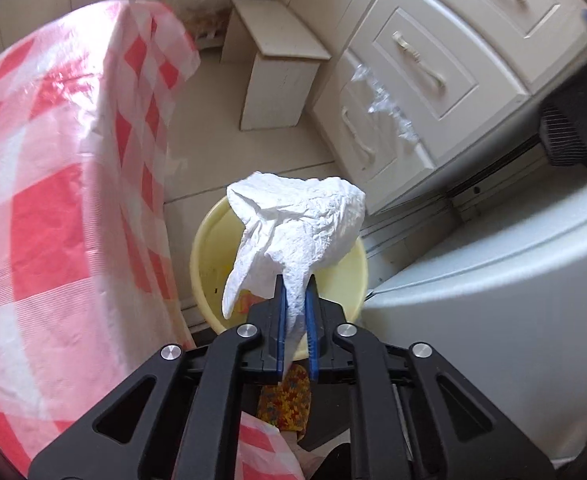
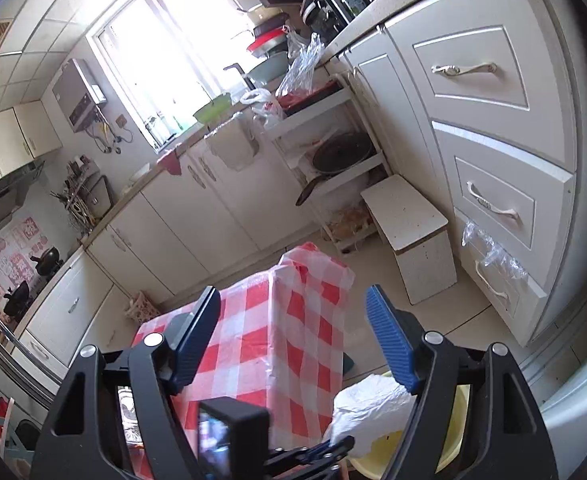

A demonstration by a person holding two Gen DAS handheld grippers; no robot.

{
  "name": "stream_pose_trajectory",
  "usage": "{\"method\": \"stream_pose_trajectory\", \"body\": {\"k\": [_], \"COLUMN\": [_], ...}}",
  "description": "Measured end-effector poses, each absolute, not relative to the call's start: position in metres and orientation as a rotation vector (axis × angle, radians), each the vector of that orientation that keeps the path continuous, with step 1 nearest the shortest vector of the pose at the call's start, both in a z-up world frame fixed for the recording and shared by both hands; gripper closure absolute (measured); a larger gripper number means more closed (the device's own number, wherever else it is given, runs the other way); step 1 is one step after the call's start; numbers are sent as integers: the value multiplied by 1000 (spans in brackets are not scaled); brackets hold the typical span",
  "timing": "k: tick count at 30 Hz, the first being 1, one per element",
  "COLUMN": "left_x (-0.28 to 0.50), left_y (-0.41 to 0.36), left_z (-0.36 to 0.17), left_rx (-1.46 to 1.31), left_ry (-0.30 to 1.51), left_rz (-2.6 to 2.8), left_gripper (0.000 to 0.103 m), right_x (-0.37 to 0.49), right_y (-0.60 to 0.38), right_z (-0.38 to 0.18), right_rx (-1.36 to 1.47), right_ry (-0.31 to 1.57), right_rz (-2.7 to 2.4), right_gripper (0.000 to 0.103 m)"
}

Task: Collect trash
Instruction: 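Carry the tissue and wrapper to the yellow bucket and release both, then return both tools to the table and reach toward the blue milk carton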

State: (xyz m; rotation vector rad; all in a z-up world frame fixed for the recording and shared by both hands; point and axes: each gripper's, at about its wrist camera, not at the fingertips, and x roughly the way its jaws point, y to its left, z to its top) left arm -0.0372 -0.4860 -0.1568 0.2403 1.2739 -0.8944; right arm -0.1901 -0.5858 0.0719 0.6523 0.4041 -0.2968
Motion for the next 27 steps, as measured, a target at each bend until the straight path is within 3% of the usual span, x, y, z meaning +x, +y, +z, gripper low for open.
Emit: {"method": "stream_pose_trajectory", "body": {"k": [1, 2, 4, 14, 20, 27], "left_x": [-35, -33, -29, -25, -26, -9], "left_y": [-489, -491, -491, -431, -327, -152], "left_z": [-157, -154, -144, -78, -22, 15], "left_rx": [229, 225, 243, 204, 164, 2], "left_ry": [1283, 1272, 1232, 1142, 990, 844], "left_rz": [-897, -904, -876, -888, -789, -457], "left_gripper": [85, 68, 45, 40, 31, 23], "right_x": [-192, -195, -197, -196, -180, -155], "right_y": [-584, -586, -589, -595, -572, -507], "right_z": [73, 74, 74, 72, 76, 94], "right_rx": [654, 659, 672, 742, 715, 584], "right_ry": [394, 383, 374, 339, 359, 383], "right_rz": [-298, -299, -303, -272, -216, -87], "right_gripper": [31, 31, 31, 31, 31, 31]}}
